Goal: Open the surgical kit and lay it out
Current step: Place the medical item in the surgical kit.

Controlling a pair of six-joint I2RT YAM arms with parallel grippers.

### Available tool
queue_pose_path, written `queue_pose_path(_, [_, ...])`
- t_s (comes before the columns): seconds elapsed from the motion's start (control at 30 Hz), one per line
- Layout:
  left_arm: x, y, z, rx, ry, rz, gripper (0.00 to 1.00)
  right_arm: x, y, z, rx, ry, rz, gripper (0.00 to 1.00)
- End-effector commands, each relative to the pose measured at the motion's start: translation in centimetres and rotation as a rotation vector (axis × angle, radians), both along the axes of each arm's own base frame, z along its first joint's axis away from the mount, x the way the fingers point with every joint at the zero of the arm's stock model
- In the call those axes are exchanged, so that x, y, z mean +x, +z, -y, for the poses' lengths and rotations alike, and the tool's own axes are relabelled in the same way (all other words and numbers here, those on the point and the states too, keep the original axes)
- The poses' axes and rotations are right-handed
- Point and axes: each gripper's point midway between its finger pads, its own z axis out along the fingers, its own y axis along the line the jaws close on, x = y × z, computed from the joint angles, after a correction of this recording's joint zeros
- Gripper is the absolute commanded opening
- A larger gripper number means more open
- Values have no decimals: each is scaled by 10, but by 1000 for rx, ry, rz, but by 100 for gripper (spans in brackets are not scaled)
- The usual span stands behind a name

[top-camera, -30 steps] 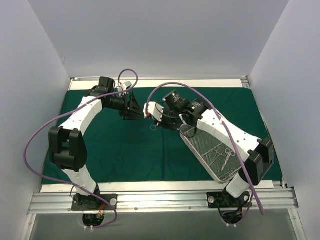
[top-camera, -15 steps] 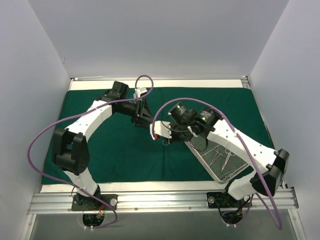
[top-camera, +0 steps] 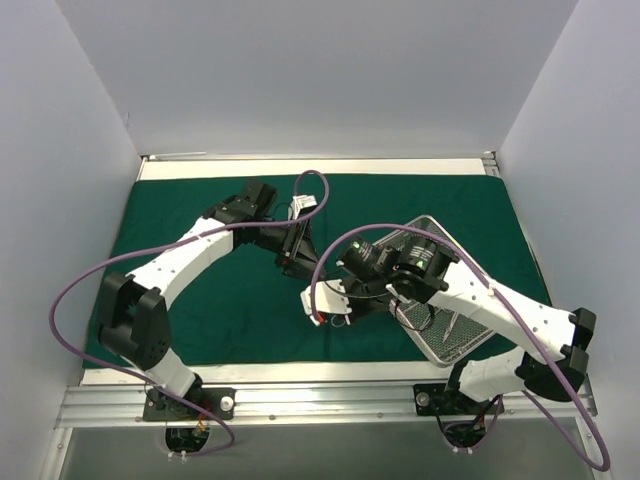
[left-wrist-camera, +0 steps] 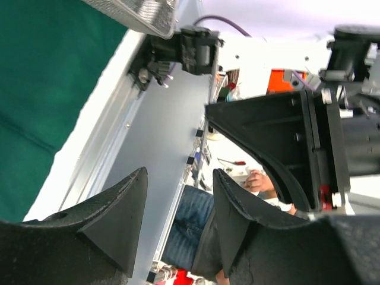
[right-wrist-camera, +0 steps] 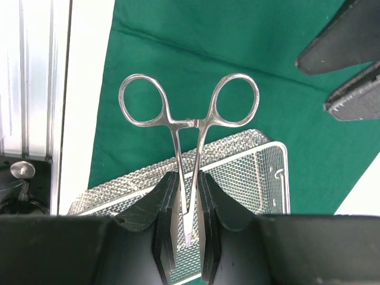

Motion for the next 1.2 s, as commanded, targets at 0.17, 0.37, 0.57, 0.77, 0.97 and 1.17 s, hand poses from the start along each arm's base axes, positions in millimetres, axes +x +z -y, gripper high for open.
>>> queue_pose_path(0.17, [-37,37,18,-86,-121,94,58,-12,9,17,-21,18,6,0])
queue_pose_path(0.37, [-54,35,28,-70,-180,89,58,-13,12,21,-18,23,14,0])
queue_pose_path(0.57, [-68,40,35,-83,-227,97,41,-17,14,23,-12,31,13,0])
queue_pose_path(0.77, [-73,38,41,-79,-251,90,34,-16,16,24,-11,33,24,0])
queue_pose_path(0.97, [-61,34,38,-33,-209,112,2,-13,18,25,-10,10,42,0])
queue_pose_path(1.17, [-9,14,2,51,8,103,2,-1,14,17,42,-126,54,31])
